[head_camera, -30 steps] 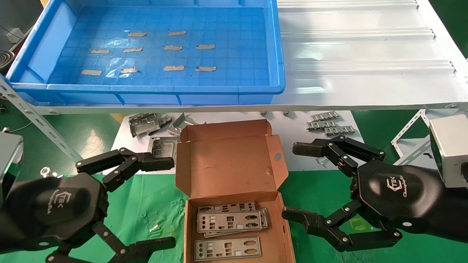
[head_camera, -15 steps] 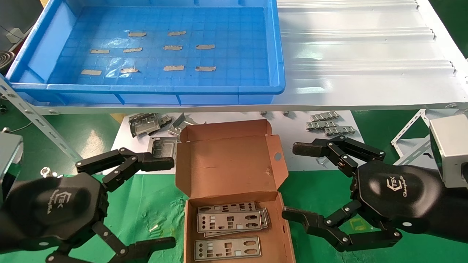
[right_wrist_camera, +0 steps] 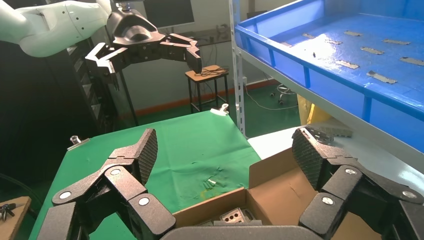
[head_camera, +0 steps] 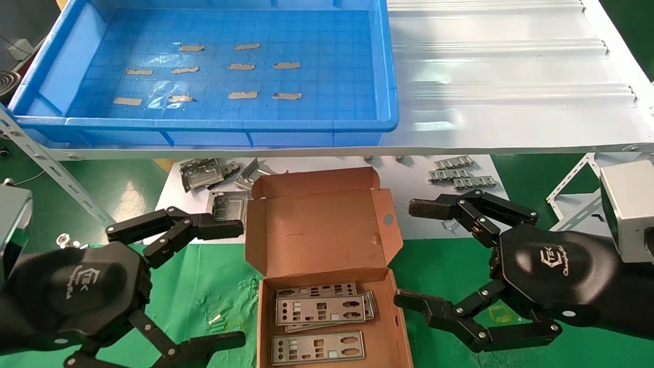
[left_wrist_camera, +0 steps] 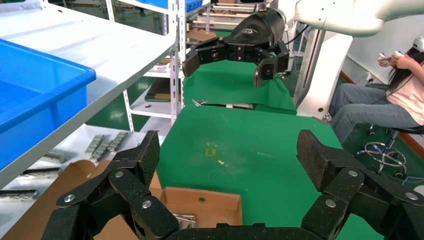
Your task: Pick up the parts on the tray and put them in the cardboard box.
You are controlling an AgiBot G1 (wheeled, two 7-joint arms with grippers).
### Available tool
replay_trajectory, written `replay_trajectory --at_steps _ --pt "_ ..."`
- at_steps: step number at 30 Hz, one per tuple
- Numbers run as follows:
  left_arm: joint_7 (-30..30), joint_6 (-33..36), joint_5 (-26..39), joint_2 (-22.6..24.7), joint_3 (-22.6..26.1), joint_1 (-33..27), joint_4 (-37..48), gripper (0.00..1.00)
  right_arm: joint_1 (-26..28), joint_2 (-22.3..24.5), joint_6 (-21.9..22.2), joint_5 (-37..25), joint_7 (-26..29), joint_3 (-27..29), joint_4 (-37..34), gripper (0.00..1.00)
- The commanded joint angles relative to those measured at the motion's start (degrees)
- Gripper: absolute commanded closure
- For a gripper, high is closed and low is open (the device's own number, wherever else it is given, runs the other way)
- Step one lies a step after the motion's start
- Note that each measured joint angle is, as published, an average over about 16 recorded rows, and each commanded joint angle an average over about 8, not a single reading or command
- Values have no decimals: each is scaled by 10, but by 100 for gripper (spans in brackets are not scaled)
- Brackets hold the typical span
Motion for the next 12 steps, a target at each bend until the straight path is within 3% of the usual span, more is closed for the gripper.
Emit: replay_trajectory --at_steps 1,12 --pt "0 0 0 0 0 0 0 0 0 0 0 0 0 0 0 0" --pt "0 0 0 0 0 0 0 0 0 0 0 0 0 0 0 0"
